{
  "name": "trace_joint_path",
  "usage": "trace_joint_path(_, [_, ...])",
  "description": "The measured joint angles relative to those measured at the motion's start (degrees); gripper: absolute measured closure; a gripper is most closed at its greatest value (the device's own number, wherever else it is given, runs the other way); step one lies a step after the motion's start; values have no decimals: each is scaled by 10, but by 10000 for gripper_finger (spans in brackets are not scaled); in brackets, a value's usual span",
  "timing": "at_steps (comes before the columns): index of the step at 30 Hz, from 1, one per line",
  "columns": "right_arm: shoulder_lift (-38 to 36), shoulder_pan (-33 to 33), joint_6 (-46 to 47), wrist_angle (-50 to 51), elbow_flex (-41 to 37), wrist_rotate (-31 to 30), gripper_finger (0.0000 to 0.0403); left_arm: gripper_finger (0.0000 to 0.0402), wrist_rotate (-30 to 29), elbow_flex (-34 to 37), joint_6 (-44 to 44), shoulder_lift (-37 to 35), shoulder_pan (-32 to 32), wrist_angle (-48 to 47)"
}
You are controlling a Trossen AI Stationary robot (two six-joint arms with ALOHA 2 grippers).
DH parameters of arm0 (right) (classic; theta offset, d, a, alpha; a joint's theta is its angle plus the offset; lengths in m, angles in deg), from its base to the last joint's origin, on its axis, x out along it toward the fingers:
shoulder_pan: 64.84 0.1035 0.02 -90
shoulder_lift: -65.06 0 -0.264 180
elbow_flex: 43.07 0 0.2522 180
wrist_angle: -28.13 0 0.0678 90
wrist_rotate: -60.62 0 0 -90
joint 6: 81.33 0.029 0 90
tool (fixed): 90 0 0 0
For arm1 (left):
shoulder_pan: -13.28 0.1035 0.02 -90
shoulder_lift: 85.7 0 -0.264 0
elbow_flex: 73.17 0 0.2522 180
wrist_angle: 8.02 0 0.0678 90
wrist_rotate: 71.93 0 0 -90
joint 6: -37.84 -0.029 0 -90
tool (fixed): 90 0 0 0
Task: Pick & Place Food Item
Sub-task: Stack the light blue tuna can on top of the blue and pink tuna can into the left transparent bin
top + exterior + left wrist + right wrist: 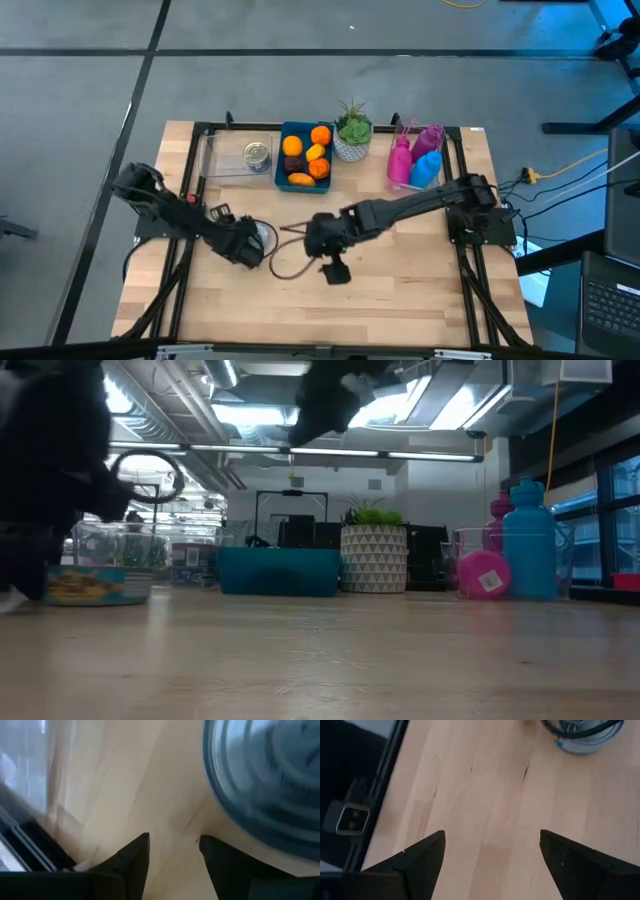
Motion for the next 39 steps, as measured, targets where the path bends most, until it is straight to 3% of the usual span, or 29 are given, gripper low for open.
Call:
trace_joint_path(4, [-14,32,14,43,0,-43,82,213,-4,-23,-82,37,26,9])
trace_joint_path(7, [-21,53,32,65,0,-84,82,215,-53,-55,-118,53,33,6])
trace_joint_path(11, [-22,72,66,90,0,-152,82,222,-119,-98,-187,56,50,155])
trace_joint_path(16, [-22,86,123,131,0,-244,82,229,-79,-99,-300,57,78,314])
trace_joint_path(18, [-22,94,159,168,0,-303,82,232,-83,-99,-316,53,90,326])
trace_joint_path(21, [-22,107,244,286,0,-440,82,236,-119,-97,-324,56,96,308])
trace_joint_path(25, [-22,108,417,455,-31,-571,82,240,-211,-98,-344,51,88,305])
trace_joint_path(27, [-36,91,452,441,-81,-566,82,241,-273,-97,-375,42,74,335])
trace_joint_path(30, [-61,47,468,401,-176,-486,82,240,-365,-97,-459,10,43,412])
trace_joint_path(32, [-69,26,508,428,-244,-448,82,240,-405,-97,-521,-21,20,449])
trace_joint_path(35, [-99,19,587,435,-328,-408,82,243,-418,-98,-565,-77,-11,458])
trace_joint_path(39, [-155,37,662,403,-403,-345,82,249,-418,-98,-557,-141,-41,434])
